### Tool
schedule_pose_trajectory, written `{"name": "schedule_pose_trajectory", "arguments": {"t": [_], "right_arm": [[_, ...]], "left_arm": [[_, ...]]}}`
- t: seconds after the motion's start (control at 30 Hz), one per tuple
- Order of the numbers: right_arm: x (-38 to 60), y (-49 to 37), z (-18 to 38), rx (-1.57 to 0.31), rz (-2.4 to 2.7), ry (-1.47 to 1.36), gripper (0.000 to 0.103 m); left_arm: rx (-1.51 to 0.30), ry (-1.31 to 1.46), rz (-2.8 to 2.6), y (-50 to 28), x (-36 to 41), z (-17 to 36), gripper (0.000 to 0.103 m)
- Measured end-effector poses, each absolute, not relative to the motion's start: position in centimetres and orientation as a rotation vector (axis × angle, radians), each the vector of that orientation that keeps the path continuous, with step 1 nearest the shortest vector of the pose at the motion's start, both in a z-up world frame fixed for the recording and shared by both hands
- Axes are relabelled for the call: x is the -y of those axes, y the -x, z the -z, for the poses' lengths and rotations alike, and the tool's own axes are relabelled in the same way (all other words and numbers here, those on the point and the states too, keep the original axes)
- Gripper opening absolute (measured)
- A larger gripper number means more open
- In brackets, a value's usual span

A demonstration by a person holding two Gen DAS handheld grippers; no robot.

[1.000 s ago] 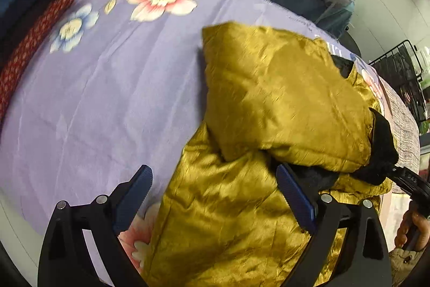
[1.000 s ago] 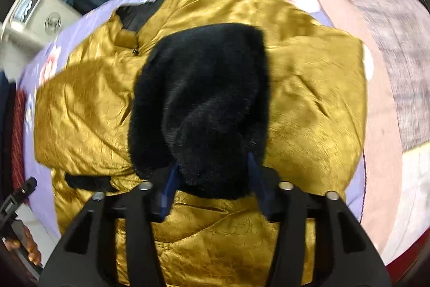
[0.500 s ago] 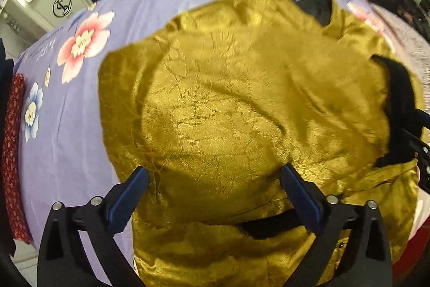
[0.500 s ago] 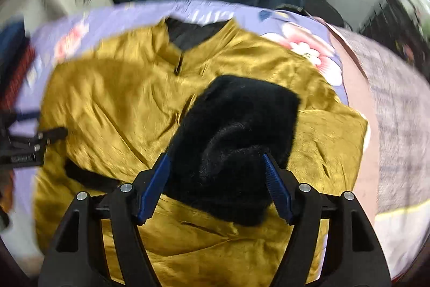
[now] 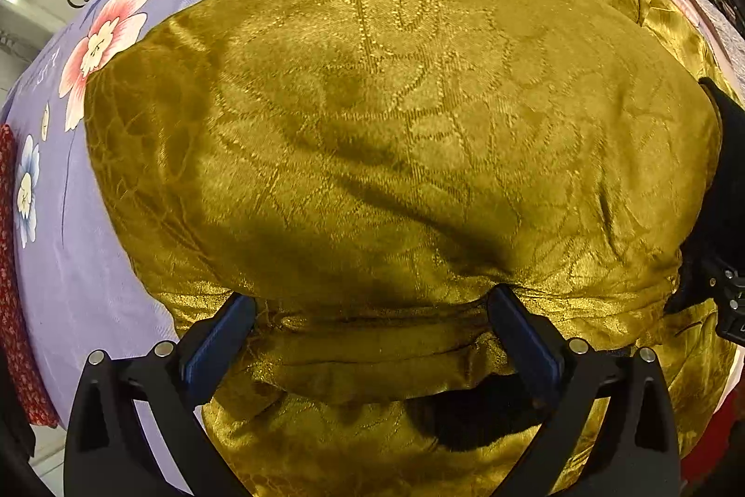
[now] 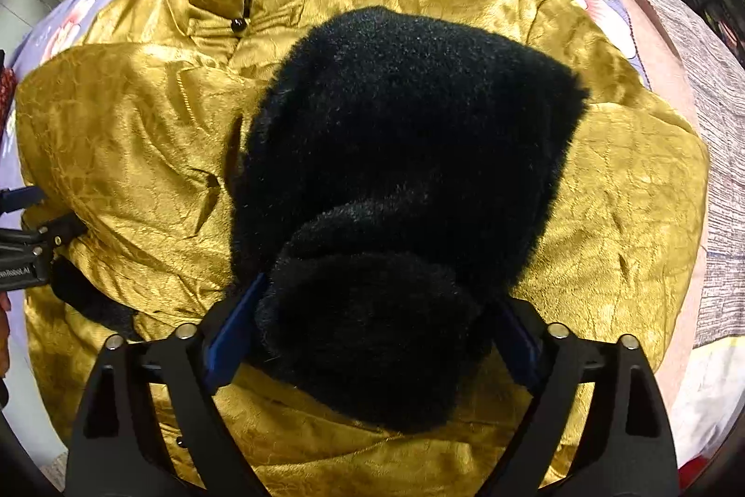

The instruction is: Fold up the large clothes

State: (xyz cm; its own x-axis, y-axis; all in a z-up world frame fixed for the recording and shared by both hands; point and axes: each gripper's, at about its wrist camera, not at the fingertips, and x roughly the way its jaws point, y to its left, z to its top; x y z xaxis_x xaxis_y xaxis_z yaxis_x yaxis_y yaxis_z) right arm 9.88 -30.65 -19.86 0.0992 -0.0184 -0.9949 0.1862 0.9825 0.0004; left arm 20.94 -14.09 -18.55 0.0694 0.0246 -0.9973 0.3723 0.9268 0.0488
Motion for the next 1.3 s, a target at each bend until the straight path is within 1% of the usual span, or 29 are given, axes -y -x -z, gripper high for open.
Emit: {"name": "schedule_pose_trajectory", "arguments": {"t": [0.1, 0.33, 0.6, 0.73, 0.9, 1.03, 1.13, 1.2, 1.3], "right_arm": [[31.5, -10.2, 20.8, -1.482, 0.155, -0.175, 0.097], [33.0, -10.7, 21.9, -1.452, 0.152, -0.242, 0.099], [34.9, -10.5, 21.7, -1.452, 0.139, -0.297, 0.099], [35.6, -9.8, 20.3, -1.471, 0.111, -0.315, 0.098], [37.4, -7.7, 17.5, -1.41, 0.075, -0.406, 0.098], [39.0, -4.9, 14.9, -1.351, 0.028, -0.407, 0.098], [39.8, -1.8, 13.4, -1.341, -0.018, -0.395, 0.098], [40.0, -0.2, 13.1, -1.354, -0.04, -0.39, 0.098], [40.3, 2.9, 13.8, -1.378, -0.039, -0.427, 0.098]], "left_arm": [[-1.481, -0.333, 0.269, -21.2, 14.5, 18.6, 0.099], [-1.442, -0.321, 0.28, -21.2, 15.3, 18.7, 0.099], [-1.369, -0.3, 0.261, -18.2, 14.1, 16.9, 0.098], [-1.328, -0.253, 0.253, -16.4, 12.9, 14.8, 0.097], [-1.293, -0.189, 0.272, -13.7, 10.2, 12.7, 0.096], [-1.309, -0.157, 0.271, -12.4, 8.1, 12.2, 0.093], [-1.328, -0.157, 0.271, -11.7, 5.6, 12.3, 0.087], [-1.338, -0.16, 0.265, -11.2, 3.9, 12.5, 0.082], [-1.358, -0.109, 0.247, -10.1, 1.3, 12.7, 0.081]]}}
